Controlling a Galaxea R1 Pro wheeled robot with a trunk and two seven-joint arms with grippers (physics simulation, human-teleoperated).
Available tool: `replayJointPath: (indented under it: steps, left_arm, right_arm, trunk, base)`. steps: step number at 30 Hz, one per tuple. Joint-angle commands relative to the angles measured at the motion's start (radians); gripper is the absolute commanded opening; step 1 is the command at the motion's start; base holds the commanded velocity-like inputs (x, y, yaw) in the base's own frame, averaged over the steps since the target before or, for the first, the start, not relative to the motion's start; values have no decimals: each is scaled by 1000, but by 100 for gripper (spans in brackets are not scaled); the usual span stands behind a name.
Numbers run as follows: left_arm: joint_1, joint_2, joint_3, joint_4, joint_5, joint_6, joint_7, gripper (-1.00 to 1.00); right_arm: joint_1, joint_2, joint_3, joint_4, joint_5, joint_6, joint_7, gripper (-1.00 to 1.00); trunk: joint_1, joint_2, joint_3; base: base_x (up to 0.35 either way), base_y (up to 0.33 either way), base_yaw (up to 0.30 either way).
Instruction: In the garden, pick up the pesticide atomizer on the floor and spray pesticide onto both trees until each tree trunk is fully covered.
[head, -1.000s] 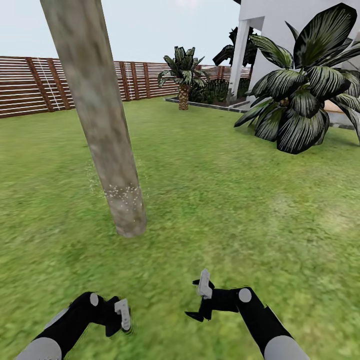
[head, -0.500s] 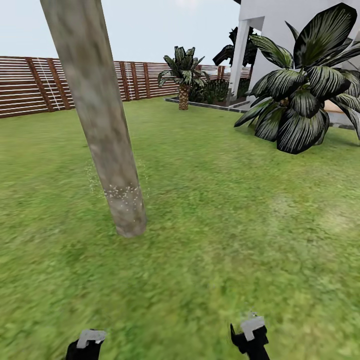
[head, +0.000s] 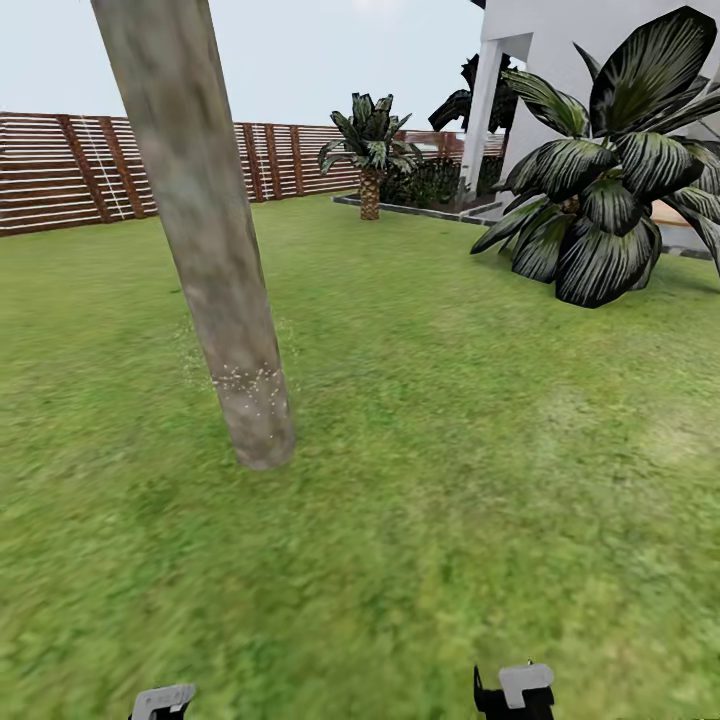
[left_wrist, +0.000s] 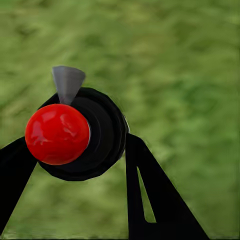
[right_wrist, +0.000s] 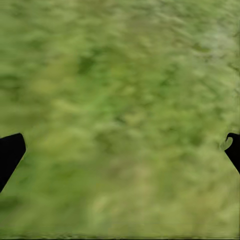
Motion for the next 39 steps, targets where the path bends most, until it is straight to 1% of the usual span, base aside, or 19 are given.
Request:
replayJointPath:
  steps: [1,7,8,12,18,27,36,39]
  left_arm:
    - [-1,0,9,1,-3,-3,-6,-100]
    - [5,1,16,1,-2,-2,-4,-100]
    - [5,2,17,1,1,-2,-3,-100]
    - [6,2,17,1,33,-3,12,-100]
    - [7,4,17,1,49,-2,14,-100]
    - [7,6,17,3,55,-1,17,-100]
    - [7,3,17,4,56,-1,17,-100]
    - [7,1,17,4,56,-1,17,-100]
  right_arm:
    - [0,0,-4,1,10,-1,-7,100]
    - [0,0,-4,-1,9,-1,-9,100]
    - [0,1,-4,-1,9,-1,-9,100]
    - [0,2,-4,-1,9,-1,-10,100]
    - [0,2,-4,-1,9,-1,-10,100]
    - [0,3,-4,1,9,-1,-10,100]
    - [0,15,-4,0,9,-1,-11,100]
    - [0,17,-4,0,9,-1,-11,100]
  trunk:
    - [-1,0,-1]
    - [-1,0,-1]
    - [-1,0,-1]
    - [-1,0,-1]
    - [-1,0,-1]
    - [-1,0,1]
    - [-1,0,8]
    - [-1,0,11]
  base:
    - [-297,-88,210]
    - [-247,-210,266]
    - [-149,-279,278]
    - [-59,-290,279]
    - [-180,-208,280]
    - [-326,-19,283]
    - [-336,0,270]
    - [-150,0,268]
